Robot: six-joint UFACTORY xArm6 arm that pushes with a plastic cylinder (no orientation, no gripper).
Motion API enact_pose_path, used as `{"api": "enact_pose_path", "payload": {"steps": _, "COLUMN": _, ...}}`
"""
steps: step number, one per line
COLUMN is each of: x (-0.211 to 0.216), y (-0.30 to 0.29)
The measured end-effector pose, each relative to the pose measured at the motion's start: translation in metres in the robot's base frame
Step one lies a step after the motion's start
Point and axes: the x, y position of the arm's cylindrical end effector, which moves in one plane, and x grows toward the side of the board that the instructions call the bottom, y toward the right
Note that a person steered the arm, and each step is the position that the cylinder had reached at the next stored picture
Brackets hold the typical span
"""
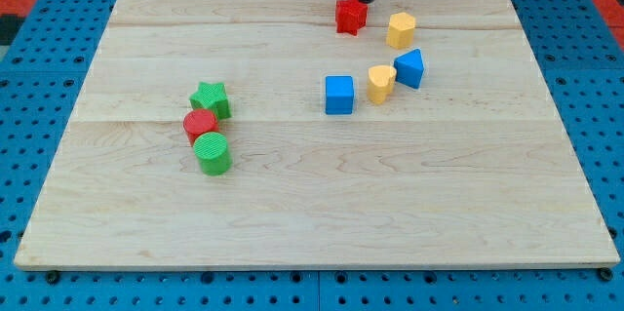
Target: Move the red star towards center
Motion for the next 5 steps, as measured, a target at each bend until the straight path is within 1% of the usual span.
{"api": "enact_pose_path", "payload": {"steps": 1, "x": 0.010, "y": -0.055}}
{"api": "enact_pose_path", "payload": {"steps": 2, "x": 0.015, "y": -0.066}}
{"api": "enact_pose_path", "payload": {"steps": 3, "x": 0.001, "y": -0.045}}
{"api": "enact_pose_path", "payload": {"steps": 4, "x": -0.001, "y": 0.008}}
{"api": "enact_pose_path", "payload": {"steps": 5, "x": -0.001, "y": 0.048}}
